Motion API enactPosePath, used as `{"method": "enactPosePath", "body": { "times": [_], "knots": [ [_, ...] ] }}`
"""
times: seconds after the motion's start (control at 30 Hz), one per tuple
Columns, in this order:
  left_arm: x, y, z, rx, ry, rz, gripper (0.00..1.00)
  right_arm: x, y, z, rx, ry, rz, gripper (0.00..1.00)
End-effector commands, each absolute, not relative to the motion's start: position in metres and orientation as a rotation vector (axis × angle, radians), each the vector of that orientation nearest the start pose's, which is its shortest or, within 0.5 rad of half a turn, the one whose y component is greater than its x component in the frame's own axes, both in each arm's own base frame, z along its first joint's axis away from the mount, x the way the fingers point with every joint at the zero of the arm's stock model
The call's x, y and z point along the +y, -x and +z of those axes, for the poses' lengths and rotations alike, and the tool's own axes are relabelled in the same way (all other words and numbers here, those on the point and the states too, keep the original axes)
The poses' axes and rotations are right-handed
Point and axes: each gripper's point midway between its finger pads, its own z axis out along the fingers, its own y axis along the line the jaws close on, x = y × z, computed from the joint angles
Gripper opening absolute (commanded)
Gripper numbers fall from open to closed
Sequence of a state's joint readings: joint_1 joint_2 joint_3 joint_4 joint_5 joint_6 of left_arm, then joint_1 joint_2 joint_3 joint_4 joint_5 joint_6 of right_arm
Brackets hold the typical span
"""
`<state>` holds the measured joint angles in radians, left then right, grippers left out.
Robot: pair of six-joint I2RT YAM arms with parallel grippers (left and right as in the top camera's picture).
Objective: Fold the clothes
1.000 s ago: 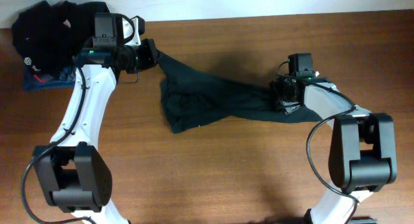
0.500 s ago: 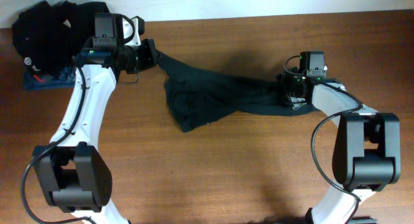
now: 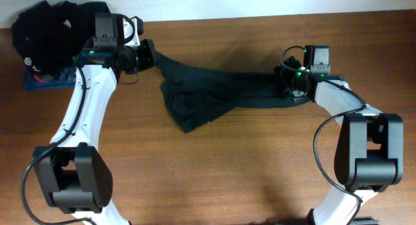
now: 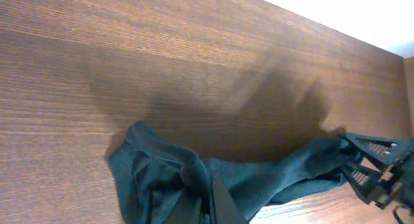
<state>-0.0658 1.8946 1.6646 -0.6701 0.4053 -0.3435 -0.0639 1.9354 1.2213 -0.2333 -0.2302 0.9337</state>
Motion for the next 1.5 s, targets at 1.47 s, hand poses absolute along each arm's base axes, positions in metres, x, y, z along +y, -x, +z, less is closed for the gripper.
{"method": "enactPosePath", "body": {
  "times": [1.47],
  "knots": [
    [-0.118,-0.460,0.112,2.748,-0.035,-0.759,0.15,-0.080,-0.460,0.051,2.484,-0.924,0.181,0.90]
  ]
}}
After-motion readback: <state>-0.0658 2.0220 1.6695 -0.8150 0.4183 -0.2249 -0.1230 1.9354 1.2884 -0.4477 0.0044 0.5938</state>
